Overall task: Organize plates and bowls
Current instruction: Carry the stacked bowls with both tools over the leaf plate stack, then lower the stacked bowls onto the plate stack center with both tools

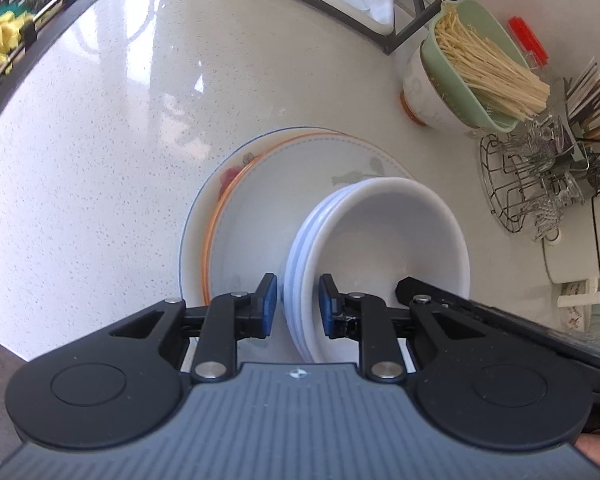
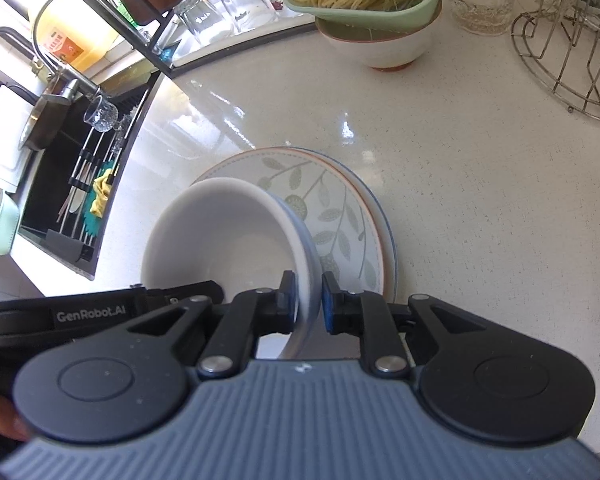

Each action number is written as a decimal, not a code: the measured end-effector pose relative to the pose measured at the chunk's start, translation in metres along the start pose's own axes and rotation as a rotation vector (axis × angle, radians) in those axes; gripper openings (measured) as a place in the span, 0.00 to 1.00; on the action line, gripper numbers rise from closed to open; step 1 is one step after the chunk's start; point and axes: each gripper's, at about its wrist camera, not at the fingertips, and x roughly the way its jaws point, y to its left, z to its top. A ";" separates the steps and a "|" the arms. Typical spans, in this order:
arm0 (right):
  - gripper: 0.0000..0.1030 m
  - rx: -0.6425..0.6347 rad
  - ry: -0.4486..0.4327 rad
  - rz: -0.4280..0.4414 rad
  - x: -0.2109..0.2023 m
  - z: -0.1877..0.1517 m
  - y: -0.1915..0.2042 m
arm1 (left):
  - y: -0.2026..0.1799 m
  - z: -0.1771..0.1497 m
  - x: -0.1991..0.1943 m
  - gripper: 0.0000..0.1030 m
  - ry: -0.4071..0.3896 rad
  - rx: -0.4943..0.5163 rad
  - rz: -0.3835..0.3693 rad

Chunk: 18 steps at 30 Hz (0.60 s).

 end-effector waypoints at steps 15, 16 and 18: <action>0.34 -0.096 -0.147 -0.031 -0.048 -0.008 0.008 | -0.021 -0.013 -0.049 0.38 -0.106 0.130 0.097; 0.34 -0.101 -0.158 -0.028 -0.052 -0.008 0.009 | -0.023 -0.015 -0.055 0.38 -0.115 0.132 0.097; 0.34 -0.116 -0.188 -0.025 -0.063 -0.010 0.010 | -0.026 -0.019 -0.066 0.38 -0.136 0.139 0.094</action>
